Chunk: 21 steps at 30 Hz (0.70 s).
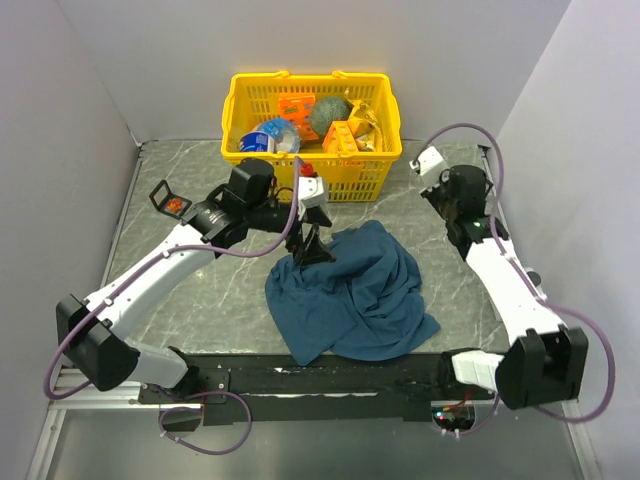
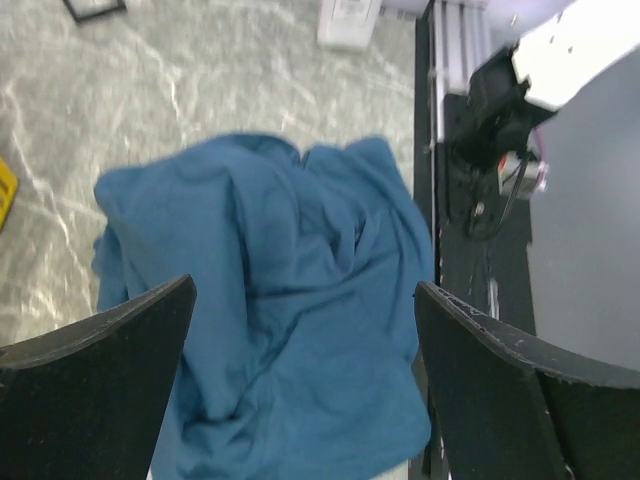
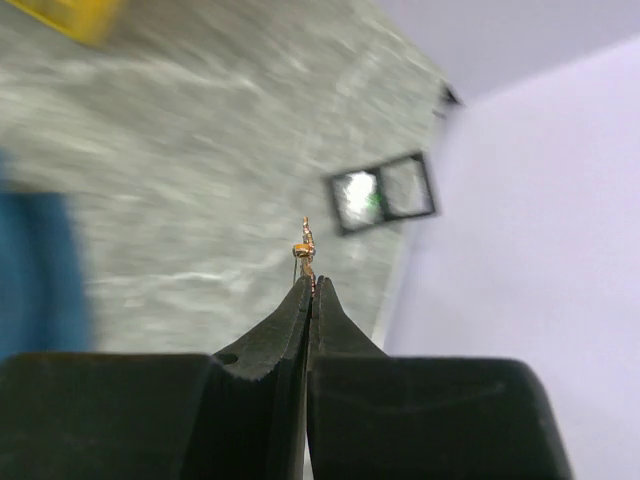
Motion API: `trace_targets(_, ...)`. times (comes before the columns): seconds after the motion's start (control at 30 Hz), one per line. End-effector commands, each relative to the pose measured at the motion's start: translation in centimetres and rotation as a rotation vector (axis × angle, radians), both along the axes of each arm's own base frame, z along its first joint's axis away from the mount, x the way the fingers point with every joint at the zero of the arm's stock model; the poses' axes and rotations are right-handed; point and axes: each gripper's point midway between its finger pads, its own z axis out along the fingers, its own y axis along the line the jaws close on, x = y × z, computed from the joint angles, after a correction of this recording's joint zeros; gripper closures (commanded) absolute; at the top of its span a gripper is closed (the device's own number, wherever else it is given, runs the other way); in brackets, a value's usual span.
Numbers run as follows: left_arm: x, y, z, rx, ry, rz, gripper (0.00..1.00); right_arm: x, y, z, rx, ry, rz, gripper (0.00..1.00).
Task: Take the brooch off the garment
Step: Place the brooch in the brooch box.
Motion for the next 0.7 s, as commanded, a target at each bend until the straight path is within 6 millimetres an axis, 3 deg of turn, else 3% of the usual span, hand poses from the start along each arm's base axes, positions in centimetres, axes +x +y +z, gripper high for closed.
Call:
trace_targets(0.0, -0.9, 1.6, 0.2, 0.047, -0.062, -0.006, 0.04, 2.4, -3.9, 0.6, -0.239, -0.077, -0.147, 1.0)
trace_targets(0.27, -1.0, 3.2, 1.1, 0.062, -0.107, 0.046, 0.04, 5.5, -5.8, -3.3, -0.399, -0.029, -0.202, 1.0)
trace_targets(0.67, -1.1, 2.8, 0.8, 0.035, -0.071, 0.046, 0.04, 10.2, -10.3, -8.4, -0.442, 0.058, -0.268, 1.0)
